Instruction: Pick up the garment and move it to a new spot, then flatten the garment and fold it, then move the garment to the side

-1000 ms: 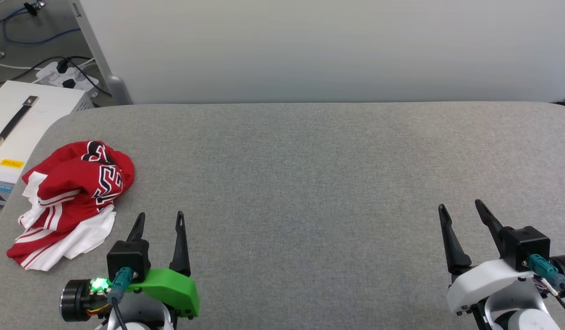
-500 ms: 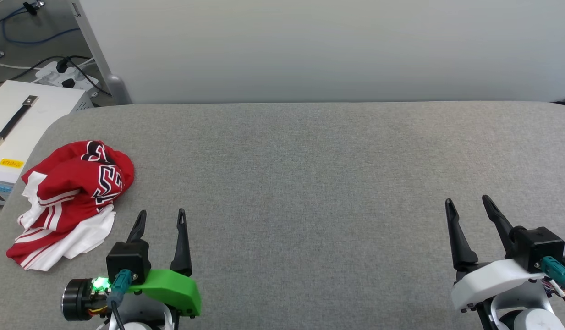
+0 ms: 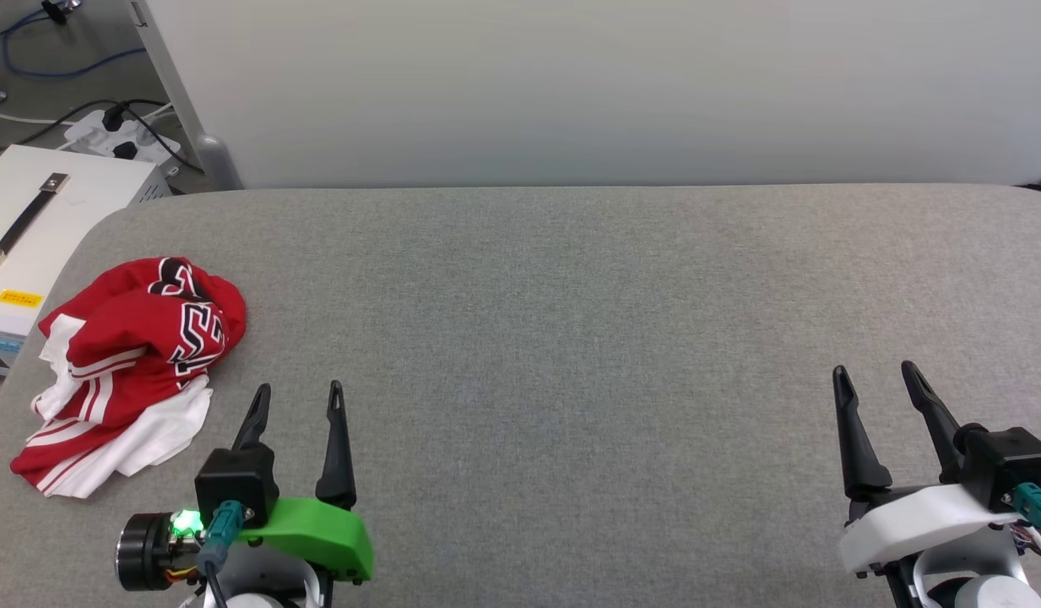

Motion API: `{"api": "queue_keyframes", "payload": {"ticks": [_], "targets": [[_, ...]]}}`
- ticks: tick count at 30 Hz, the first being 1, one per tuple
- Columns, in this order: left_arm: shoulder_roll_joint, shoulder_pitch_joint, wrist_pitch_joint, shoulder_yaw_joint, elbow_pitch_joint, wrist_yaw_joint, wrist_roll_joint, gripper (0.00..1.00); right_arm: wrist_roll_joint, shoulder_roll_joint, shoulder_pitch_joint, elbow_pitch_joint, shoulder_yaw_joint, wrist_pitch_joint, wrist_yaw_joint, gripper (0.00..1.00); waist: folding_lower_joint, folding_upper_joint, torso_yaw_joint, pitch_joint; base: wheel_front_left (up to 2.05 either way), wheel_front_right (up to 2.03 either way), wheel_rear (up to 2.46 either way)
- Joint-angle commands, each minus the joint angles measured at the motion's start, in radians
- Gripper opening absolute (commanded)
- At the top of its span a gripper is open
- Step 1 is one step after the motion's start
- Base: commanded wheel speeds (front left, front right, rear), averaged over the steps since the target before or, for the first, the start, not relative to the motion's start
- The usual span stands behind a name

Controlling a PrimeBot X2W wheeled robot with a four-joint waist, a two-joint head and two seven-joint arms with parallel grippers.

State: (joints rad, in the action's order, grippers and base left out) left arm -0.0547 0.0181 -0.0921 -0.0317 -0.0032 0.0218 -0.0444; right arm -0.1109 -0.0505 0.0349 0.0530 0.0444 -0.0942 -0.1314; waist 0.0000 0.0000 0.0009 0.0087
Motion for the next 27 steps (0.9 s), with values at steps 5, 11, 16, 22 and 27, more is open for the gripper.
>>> {"api": "queue_keyframes", "payload": {"ticks": [5, 11, 16, 22, 27], "targets": [[0.002, -0.008, -0.019, -0.006, -0.001, 0.006, -0.013, 1.0, -0.019, 0.0, 0.011, 0.008, 0.007, -0.019, 0.0, 1.0, 0.0, 0.0, 0.0, 0.001, 0.0, 0.0, 0.0], [0.002, -0.008, -0.031, -0.01, 0.001, 0.007, -0.019, 1.0, -0.028, 0.0, 0.017, 0.009, 0.011, -0.031, 0.0, 1.0, 0.0, 0.0, 0.0, 0.001, 0.0, 0.0, 0.0], [0.002, -0.008, -0.042, -0.014, 0.003, 0.007, -0.026, 1.0, -0.032, 0.0, 0.021, 0.011, 0.011, -0.042, 0.0, 1.0, 0.0, 0.0, 0.001, 0.003, 0.0, 0.0, 0.0], [0.003, -0.009, -0.054, -0.02, 0.005, 0.009, -0.031, 1.0, -0.038, 0.0, 0.025, 0.012, 0.012, -0.054, 0.0, 1.0, 0.0, 0.0, 0.003, 0.005, 0.0, 0.0, 0.0], [0.003, -0.008, -0.065, -0.023, 0.008, 0.011, -0.036, 1.0, -0.042, 0.0, 0.03, 0.013, 0.012, -0.064, 0.0, 1.0, 0.0, 0.0, 0.004, 0.006, 0.0, 0.0, 0.0]]}}
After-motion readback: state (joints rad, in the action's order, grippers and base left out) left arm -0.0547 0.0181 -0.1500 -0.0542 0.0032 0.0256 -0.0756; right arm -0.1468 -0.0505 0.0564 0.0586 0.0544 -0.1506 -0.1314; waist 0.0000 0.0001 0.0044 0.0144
